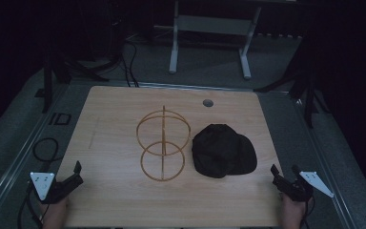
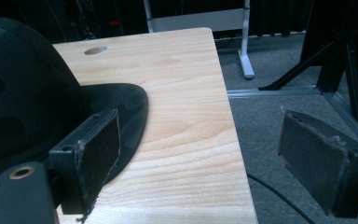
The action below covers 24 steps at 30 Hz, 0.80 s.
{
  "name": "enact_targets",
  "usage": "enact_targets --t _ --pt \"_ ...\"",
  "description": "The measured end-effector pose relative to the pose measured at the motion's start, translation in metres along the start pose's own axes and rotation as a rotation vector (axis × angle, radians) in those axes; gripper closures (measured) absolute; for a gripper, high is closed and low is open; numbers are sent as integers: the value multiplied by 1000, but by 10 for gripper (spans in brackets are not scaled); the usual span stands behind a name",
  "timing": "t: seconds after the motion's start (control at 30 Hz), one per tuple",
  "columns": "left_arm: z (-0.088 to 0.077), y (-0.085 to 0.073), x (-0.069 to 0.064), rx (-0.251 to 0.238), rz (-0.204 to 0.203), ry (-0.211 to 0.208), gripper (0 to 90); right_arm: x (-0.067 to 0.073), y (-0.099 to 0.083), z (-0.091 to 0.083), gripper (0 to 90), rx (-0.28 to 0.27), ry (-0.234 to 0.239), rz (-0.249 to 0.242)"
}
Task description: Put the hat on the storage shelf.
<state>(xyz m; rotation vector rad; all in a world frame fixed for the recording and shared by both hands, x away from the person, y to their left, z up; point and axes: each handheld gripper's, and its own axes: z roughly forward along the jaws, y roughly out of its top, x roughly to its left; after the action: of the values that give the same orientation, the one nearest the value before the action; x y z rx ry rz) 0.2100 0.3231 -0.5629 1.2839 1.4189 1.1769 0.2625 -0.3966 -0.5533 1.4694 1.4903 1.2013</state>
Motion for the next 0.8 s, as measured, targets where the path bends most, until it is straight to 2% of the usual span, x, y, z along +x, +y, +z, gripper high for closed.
enact_targets --t 0.3,0.4,0.47,0.57,0.63,0.8 --pt "0 0 -1 3 8 -6 18 2 0 3 131 27 19 -26" --pt "0 0 0 3 1 0 18 3 2 4 132 51 13 -37" --pt "0 0 0 3 -2 -6 18 5 5 3 132 47 7 -54" --pt "0 0 -1 4 4 -8 18 10 14 1 133 67 44 -42" --pt "0 0 -1 4 11 -5 18 16 22 0 132 77 48 -73" --pt "0 0 -1 2 9 -10 18 35 38 -2 126 82 111 -110"
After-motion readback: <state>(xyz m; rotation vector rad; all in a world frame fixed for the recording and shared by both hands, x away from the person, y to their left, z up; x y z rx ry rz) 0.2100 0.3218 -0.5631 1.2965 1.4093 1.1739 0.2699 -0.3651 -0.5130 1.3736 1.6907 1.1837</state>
